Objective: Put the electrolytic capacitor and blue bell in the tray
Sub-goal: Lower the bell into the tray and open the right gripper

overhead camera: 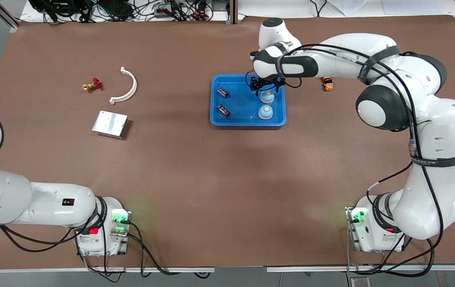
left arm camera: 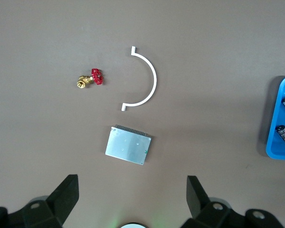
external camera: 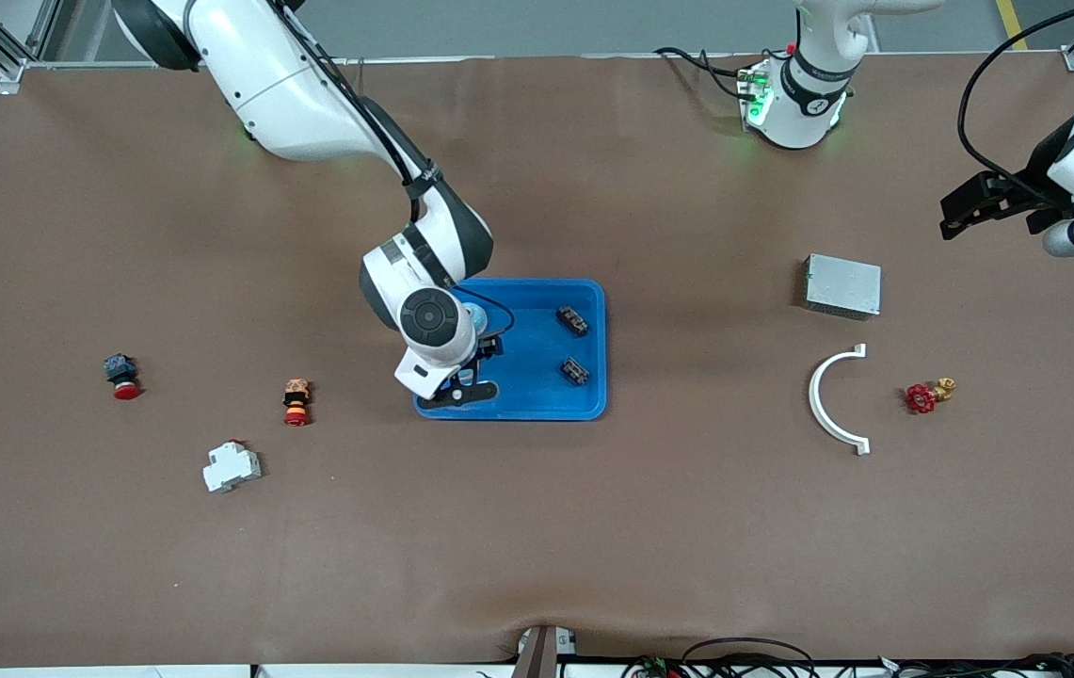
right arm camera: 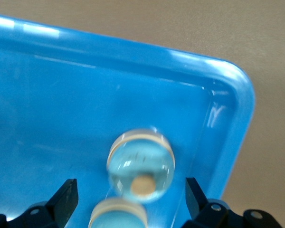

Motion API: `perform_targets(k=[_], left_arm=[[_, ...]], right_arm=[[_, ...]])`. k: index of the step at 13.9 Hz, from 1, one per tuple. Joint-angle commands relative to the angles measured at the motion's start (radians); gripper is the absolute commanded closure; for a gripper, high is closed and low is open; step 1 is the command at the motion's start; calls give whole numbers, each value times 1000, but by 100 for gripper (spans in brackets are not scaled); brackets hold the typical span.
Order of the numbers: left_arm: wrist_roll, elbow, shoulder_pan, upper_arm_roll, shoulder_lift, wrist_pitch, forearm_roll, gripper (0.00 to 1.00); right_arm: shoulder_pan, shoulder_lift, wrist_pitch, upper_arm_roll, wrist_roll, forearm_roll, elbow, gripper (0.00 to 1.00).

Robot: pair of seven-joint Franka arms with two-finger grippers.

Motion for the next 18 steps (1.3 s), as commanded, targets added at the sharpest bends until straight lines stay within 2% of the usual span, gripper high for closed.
perform_targets(k=[1,4,11,14,16,18], left_arm=[[19,-21,7,-2,-23,14,-7,0],[19,-16,7,-2,-23,14,-7,0],[18,-10,4,-2,-24,14,-7,0],[16,1,4,-2,-26,13,-7,0],[16,2,4,-2,-24,13,-7,0],[16,4,4,-2,-28,7,-7,0]], right_arm=[[6,-151,-195,-6,12,4,12,0],[-1,-283,-364,-10,15,4,29,0],[-73,-523,-581,-13,-17,4,26,0],[-185,-597,-654,-13,-205,14,20,0],[-277,-625,-694,-15,-269,56,14,0],[-358,-653,-710,-16,-333,59,7,0]])
